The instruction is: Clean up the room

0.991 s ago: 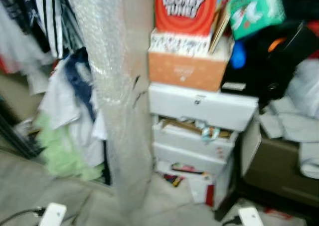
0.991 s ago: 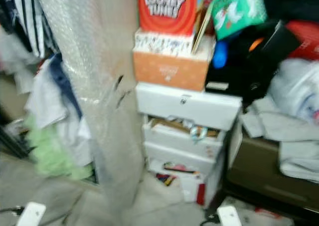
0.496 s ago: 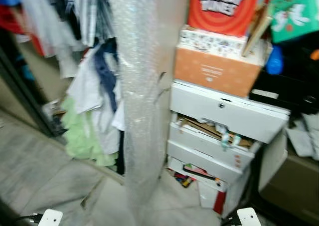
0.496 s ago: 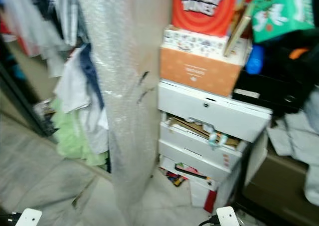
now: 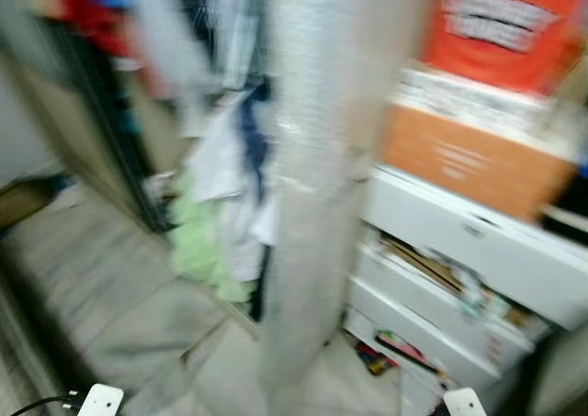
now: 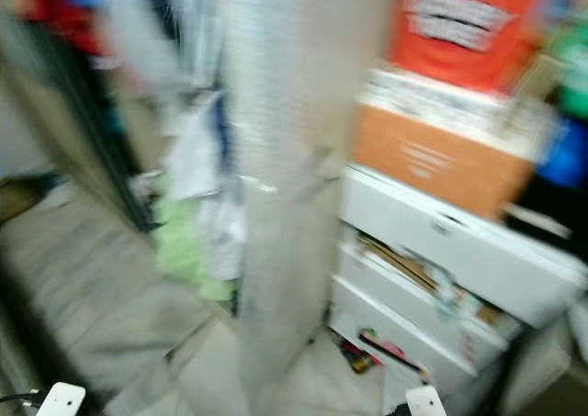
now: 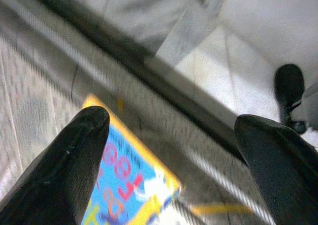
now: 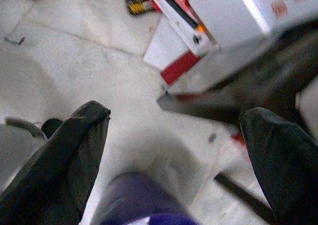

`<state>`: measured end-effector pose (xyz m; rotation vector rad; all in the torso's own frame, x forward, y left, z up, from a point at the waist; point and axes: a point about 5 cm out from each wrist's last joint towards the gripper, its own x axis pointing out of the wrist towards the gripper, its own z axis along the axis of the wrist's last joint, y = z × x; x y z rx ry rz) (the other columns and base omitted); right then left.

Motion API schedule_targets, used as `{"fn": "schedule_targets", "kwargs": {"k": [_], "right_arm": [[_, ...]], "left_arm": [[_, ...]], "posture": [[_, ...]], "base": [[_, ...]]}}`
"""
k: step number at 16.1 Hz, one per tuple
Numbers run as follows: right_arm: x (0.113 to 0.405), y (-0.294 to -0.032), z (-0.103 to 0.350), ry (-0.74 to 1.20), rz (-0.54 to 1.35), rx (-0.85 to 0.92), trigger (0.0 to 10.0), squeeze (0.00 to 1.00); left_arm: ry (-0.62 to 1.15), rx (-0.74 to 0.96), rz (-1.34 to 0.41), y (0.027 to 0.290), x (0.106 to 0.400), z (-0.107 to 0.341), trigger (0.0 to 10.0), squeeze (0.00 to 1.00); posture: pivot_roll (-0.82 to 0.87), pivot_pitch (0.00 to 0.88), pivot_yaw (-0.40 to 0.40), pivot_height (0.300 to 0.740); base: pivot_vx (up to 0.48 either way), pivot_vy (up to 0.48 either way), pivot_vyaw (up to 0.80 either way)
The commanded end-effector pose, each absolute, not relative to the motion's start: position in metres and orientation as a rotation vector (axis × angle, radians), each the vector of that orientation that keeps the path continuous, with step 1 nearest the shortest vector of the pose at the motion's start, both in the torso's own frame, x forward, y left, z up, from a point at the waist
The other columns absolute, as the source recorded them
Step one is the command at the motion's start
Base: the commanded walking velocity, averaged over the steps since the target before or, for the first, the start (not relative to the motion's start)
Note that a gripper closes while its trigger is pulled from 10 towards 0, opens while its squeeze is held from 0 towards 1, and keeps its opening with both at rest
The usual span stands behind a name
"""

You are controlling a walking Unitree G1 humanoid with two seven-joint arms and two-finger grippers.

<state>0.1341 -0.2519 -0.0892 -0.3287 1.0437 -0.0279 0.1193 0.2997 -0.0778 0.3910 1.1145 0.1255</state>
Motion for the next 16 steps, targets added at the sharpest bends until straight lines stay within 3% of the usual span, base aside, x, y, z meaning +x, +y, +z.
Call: {"fn": "schedule_targets", "kwargs": {"k": [1, 16], "right_arm": [[0.1418, -0.2454, -0.0881, 1.019, -0.008, -0.327, 10.0, 0.0], [0.1477, -0.2406, -0.0871, 1.009, 0.052, -0.372, 10.0, 0.0]], "left_arm": [[1.122, 0.404, 0.142, 0.3044, 0.1172, -0.0765, 10.0, 0.0], [1.101, 0.356, 0.165, 0.3011, 0.1199, -0.077, 10.0, 0.0]], "posture": [[-0.07, 0.001, -0.029, 0.74], [-0.07, 0.003, -0.029, 0.74]], "base": [[0.0, 0.0, 0.64], [0.0, -0.23, 0.03]]}}
